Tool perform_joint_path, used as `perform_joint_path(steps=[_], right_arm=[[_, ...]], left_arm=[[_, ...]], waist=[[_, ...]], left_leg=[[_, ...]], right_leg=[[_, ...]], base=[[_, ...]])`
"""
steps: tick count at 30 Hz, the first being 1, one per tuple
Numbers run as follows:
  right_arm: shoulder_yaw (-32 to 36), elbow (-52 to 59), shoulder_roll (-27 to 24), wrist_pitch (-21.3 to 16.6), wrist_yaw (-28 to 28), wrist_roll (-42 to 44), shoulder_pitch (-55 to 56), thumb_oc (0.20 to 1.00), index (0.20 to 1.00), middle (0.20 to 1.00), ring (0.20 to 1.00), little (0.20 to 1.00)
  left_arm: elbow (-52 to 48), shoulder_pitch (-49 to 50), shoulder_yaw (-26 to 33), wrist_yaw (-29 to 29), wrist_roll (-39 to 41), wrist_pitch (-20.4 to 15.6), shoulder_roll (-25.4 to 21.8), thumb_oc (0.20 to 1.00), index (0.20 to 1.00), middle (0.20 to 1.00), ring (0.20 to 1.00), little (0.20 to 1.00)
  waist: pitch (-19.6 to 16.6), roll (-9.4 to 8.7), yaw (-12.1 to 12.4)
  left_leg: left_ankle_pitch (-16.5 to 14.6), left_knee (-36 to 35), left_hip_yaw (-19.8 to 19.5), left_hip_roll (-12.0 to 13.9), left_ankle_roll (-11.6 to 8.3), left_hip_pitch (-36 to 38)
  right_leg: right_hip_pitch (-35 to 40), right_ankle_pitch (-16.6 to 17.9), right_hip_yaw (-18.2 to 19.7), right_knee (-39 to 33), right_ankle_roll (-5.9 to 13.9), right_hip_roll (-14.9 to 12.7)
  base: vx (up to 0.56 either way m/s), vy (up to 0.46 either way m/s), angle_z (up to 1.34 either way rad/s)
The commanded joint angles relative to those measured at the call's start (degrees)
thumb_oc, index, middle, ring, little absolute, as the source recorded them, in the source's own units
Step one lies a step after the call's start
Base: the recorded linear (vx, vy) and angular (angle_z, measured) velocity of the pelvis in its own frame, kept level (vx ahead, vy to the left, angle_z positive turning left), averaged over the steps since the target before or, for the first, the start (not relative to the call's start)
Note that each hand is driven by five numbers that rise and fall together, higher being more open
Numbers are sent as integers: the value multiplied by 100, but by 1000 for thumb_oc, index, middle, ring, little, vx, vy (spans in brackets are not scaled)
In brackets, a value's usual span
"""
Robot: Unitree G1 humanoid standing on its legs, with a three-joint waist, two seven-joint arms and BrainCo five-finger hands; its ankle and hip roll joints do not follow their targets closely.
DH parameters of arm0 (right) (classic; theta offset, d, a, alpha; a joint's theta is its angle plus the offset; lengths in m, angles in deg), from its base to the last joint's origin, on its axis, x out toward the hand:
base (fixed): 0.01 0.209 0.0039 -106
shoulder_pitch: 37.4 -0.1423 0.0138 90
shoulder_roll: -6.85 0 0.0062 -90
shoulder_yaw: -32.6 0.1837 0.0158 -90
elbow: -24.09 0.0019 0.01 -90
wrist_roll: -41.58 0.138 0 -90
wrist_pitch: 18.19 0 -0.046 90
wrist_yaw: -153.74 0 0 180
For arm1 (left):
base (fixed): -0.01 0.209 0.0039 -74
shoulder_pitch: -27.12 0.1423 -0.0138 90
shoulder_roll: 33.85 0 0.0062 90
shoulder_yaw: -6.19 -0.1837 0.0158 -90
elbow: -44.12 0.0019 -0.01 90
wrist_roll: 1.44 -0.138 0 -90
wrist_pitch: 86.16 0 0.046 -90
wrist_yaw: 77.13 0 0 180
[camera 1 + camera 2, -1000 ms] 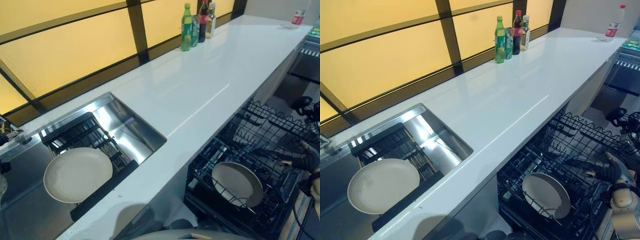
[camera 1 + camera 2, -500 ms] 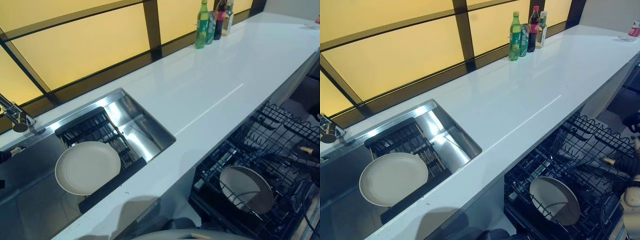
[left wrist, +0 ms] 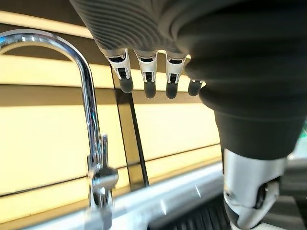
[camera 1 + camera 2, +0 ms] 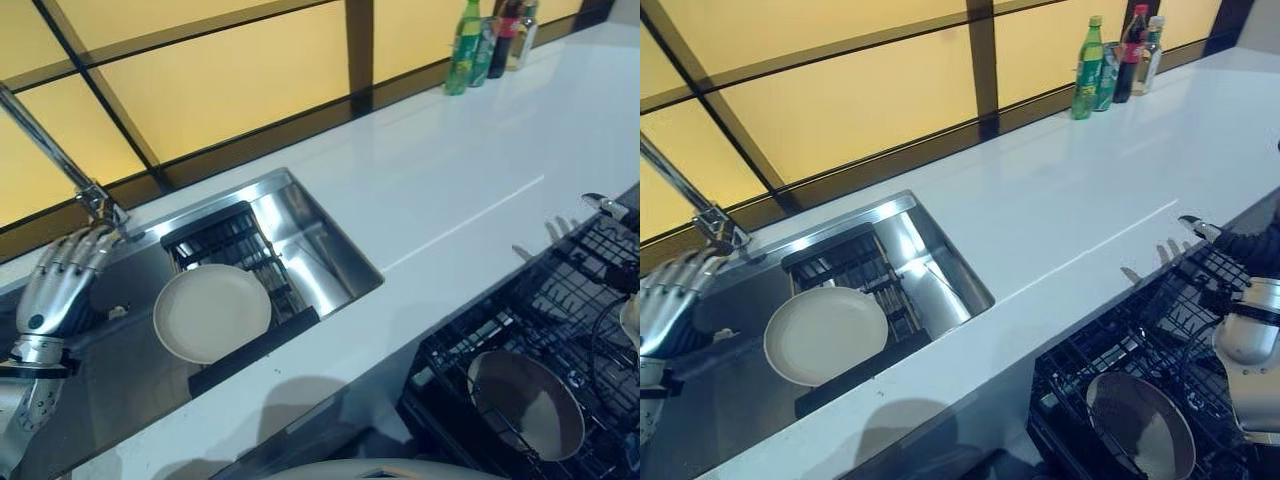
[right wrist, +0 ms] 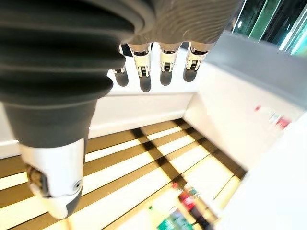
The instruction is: Pick up plates and place into dishwasher.
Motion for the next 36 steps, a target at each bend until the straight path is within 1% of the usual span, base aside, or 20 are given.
perform_joint_path(steps=[1, 2, 5, 8, 9, 10, 11, 13, 14, 16, 17, 18, 20, 21, 23, 24, 28, 31, 33, 36], right_arm=[[-189, 287, -285, -439, 174, 200, -491, 1000, 1000, 1000, 1000, 1000], [-234, 325, -281, -412, 205, 205, -507, 1000, 1000, 1000, 1000, 1000], [-335, 330, -252, -393, 181, 234, -529, 1000, 1000, 1000, 1000, 1000], [-419, 321, -81, -347, 144, 76, -502, 1000, 1000, 1000, 1000, 1000], [-438, 320, -23, -332, 131, 26, -497, 1000, 1000, 1000, 1000, 1000], [-444, 320, 50, -329, 93, -23, -495, 1000, 1000, 1000, 1000, 1000], [-440, 311, 192, -342, 39, -146, -488, 1000, 1000, 1000, 1000, 1000], [-432, 321, 350, -310, -62, -274, -505, 1000, 1000, 1000, 1000, 1000], [-416, 355, 426, -261, -130, -310, -512, 1000, 1000, 1000, 1000, 1000], [-438, 336, 533, -216, -195, -380, -552, 1000, 1000, 1000, 1000, 1000], [-449, 325, 537, -208, -203, -378, -567, 1000, 1000, 1000, 1000, 1000], [-455, 334, 529, -162, -228, -343, -583, 1000, 1000, 1000, 1000, 1000], [-477, 331, 568, -156, -240, -389, -585, 1000, 1000, 1000, 1000, 1000], [-494, 346, 584, -129, -242, -401, -591, 1000, 1000, 1000, 1000, 1000], [-510, 370, 586, -92, -243, -422, -603, 1000, 1000, 1000, 1000, 1000], [-502, 414, 574, -50, -254, -411, -607, 1000, 1000, 1000, 1000, 1000], [-439, 502, 459, -1, -264, -308, -553, 1000, 1000, 1000, 1000, 1000], [-463, 497, 388, -2, -223, -258, -520, 1000, 1000, 1000, 1000, 1000], [-514, 482, 399, -1, -172, -288, -502, 1000, 1000, 1000, 1000, 1000], [-575, 458, 416, 11, -117, -309, -492, 1000, 1000, 1000, 1000, 1000]], left_arm=[[14, -531, -71, 65, 132, 92, -864, 1000, 1000, 1000, 1000, 1000], [-14, -554, -128, 142, 288, 151, -883, 1000, 1000, 1000, 1000, 1000], [68, -659, -223, 556, 1254, 244, -751, 1000, 1000, 1000, 1000, 1000], [94, -851, -173, 1342, 2688, 365, -269, 1000, 1000, 1000, 1000, 1000], [40, -952, -54, 1822, 3479, 607, 30, 1000, 1000, 1000, 1000, 1000], [24, -1028, 60, 2122, 4182, 822, 328, 1000, 1000, 1000, 1000, 1000], [81, -1132, 215, 2463, 4693, 1033, 711, 1000, 1000, 1000, 1000, 1000], [63, -1244, 395, 2850, 5188, 1359, 1146, 1000, 1000, 1000, 1000, 1000], [-12, -1295, 493, 2968, 5607, 1645, 1393, 1000, 1000, 1000, 1000, 1000], [6, -1340, 563, 2900, 5757, 1802, 1643, 1000, 1000, 1000, 1000, 1000], [10, -1354, 567, 2917, 5929, 1858, 1659, 1000, 1000, 1000, 1000, 1000], [-24, -1408, 602, 2981, 6326, 2123, 1764, 1000, 1000, 1000, 1000, 1000], [60, -1397, 641, 3138, 6823, 2342, 1901, 1000, 1000, 1000, 1000, 1000], [120, -1413, 635, 3377, 7138, 2635, 2039, 1000, 1000, 1000, 1000, 1000], [86, -1393, 602, 3565, 7320, 2873, 2077, 1000, 1000, 1000, 1000, 1000], [50, -1347, 537, 3821, 7580, 3124, 2140, 1000, 1000, 1000, 1000, 1000], [-161, -1251, 419, 4522, 8102, 3872, 2085, 1000, 1000, 1000, 1000, 1000], [-345, -1253, 357, 4725, 8561, 4166, 1958, 1000, 1000, 1000, 1000, 1000], [-403, -1306, 364, 4701, 9030, 4310, 1960, 1000, 1000, 1000, 1000, 1000], [-369, -1396, 406, 4646, 9688, 4417, 2030, 1000, 1000, 1000, 1000, 1000]], waist=[[-107, -446, -1], [-105, -452, 38], [-110, -477, 114], [-142, -528, 209], [-154, -554, 247], [-164, -573, 272], [-176, -594, 295], [-198, -620, 315], [-213, -641, 333], [-222, -660, 356], [-221, -666, 359], [-225, -677, 373], [-213, -674, 380], [-204, -679, 386], [-189, -668, 390], [-169, -660, 392], [-130, -616, 382], [-108, -588, 368], [-102, -581, 357], [-102, -574, 339]], left_leg=[[50, 107, -51, -339, 442, -515], [43, 106, -85, -355, 449, -523], [46, 100, -153, -377, 450, -544], [51, 85, -241, -392, 451, -568], [55, 78, -272, -395, 454, -573], [55, 73, -294, -400, 457, -575], [48, 71, -323, -405, 458, -576], [46, 65, -370, -411, 463, -569], [46, 61, -395, -413, 468, -565], [48, 66, -411, -409, 464, -563], [50, 67, -414, -409, 463, -563], [56, 71, -422, -406, 463, -566], [54, 76, -427, -408, 470, -564], [54, 82, -437, -413, 480, -563], [53, 86, -432, -411, 483, -559], [52, 93, -430, -411, 493, -560], [49, 105, -407, -417, 509, -567], [50, 110, -388, -418, 514, -563], [49, 109, -380, -424, 517, -565], [50, 107, -369, -427, 513, -559]], right_leg=[[271, -751, -174, 288, 201, -186], [286, -754, -196, 282, 203, -194], [319, -759, -249, 277, 210, -217], [353, -760, -305, 264, 207, -230], [364, -762, -324, 263, 201, -230], [376, -769, -339, 261, 193, -226], [389, -783, -345, 266, 184, -218], [401, -798, -341, 280, 176, -209], [411, -804, -345, 281, 167, -205], [421, -820, -354, 309, 170, -208], [423, -823, -356, 315, 171, -210], [432, -823, -369, 318, 169, -216], [436, -835, -370, 331, 169, -219], [435, -837, -370, 345, 169, -222], [441, -843, -371, 350, 169, -223], [439, -843, -371, 359, 169, -227], [417, -846, -347, 383, 185, -229], [414, -843, -329, 385, 193, -233], [412, -833, -317, 371, 194, -230], [423, -824, -306, 347, 197, -231]], base=[[12, 8, 17], [10, 6, 21], [7, 8, 14], [15, -4, 18], [25, -8, 21], [36, -11, 16], [44, -11, 10], [46, -8, 7], [34, -2, 10], [24, -5, 12], [20, -7, 9], [9, -3, 7], [1, 0, 3], [0, 0, 0], [0, 0, 0], [0, 0, 0], [0, 0, 0], [0, 0, 0], [0, 0, 0], [0, 0, 0]])
